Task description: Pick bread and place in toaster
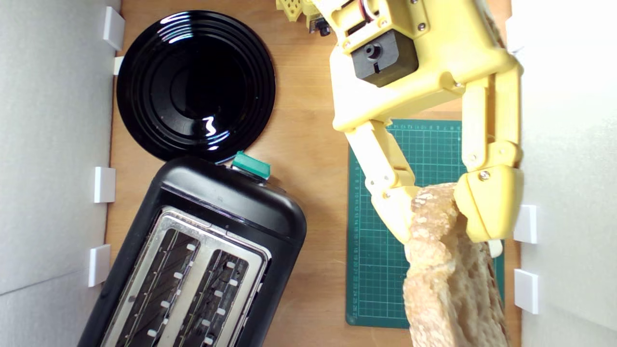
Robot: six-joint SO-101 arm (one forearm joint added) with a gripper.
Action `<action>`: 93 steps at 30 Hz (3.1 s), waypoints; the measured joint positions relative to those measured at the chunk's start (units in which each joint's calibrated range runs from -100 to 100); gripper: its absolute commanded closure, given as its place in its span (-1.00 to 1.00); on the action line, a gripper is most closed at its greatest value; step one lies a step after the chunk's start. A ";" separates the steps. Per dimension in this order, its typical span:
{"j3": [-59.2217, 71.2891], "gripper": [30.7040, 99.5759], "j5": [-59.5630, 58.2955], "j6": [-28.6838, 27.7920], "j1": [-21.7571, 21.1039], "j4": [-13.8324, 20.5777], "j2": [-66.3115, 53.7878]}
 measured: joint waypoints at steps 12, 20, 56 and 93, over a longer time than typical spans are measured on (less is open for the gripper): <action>-27.46 0.28 26.95 14.28 7.41 -3.29 7.31; -29.40 0.28 43.22 25.51 17.57 -2.93 7.39; -29.40 0.28 48.98 28.36 22.79 9.06 12.18; -29.40 0.28 41.95 27.68 26.82 7.73 22.85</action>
